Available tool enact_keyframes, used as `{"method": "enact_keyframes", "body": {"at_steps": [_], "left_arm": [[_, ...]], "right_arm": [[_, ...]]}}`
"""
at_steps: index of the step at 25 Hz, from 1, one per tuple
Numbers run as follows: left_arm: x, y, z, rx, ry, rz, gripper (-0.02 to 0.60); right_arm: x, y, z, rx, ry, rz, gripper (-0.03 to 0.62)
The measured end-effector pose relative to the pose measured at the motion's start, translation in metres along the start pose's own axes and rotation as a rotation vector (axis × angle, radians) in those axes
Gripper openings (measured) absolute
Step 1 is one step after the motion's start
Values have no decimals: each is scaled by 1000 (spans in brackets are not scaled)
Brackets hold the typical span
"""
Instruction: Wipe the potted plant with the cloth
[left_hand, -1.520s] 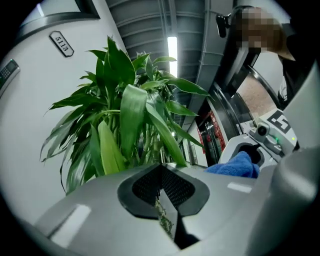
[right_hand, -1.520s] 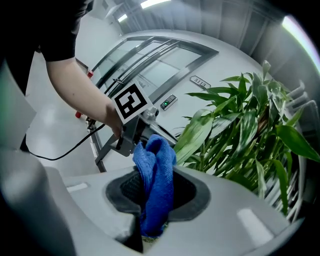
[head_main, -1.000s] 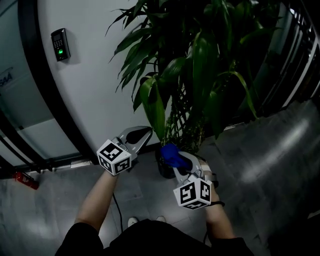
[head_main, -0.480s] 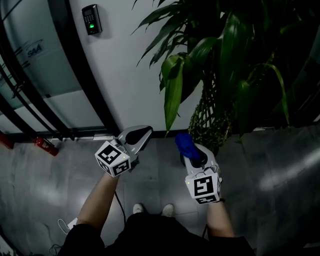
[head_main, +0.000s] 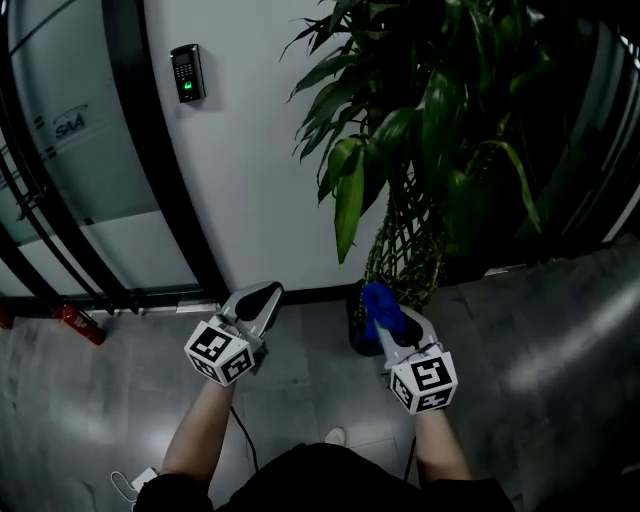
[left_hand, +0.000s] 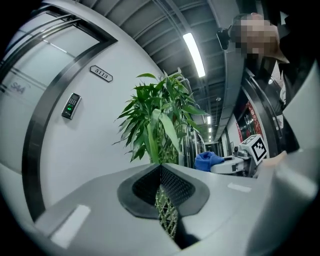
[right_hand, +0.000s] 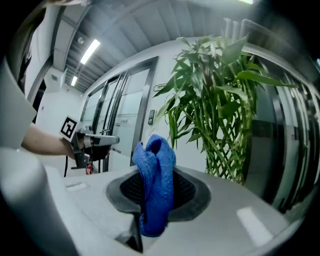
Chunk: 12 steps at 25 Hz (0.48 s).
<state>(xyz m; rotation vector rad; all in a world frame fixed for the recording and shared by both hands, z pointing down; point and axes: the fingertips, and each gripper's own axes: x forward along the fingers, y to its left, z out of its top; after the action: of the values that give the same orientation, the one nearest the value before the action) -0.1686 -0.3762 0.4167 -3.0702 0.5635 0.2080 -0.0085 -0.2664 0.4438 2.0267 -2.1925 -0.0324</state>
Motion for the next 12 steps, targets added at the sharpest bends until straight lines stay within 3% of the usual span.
{"method": "enact_keyframes", "body": {"at_steps": [5,12], "left_arm": [[-51,-6,9,2,-30,34,9],[-105,-33,2,-58,-19,21,9]], "right_arm": [[-36,26,13,59,-70,-71,95],[-94,61,-10,87,-31,-149,95]]}}
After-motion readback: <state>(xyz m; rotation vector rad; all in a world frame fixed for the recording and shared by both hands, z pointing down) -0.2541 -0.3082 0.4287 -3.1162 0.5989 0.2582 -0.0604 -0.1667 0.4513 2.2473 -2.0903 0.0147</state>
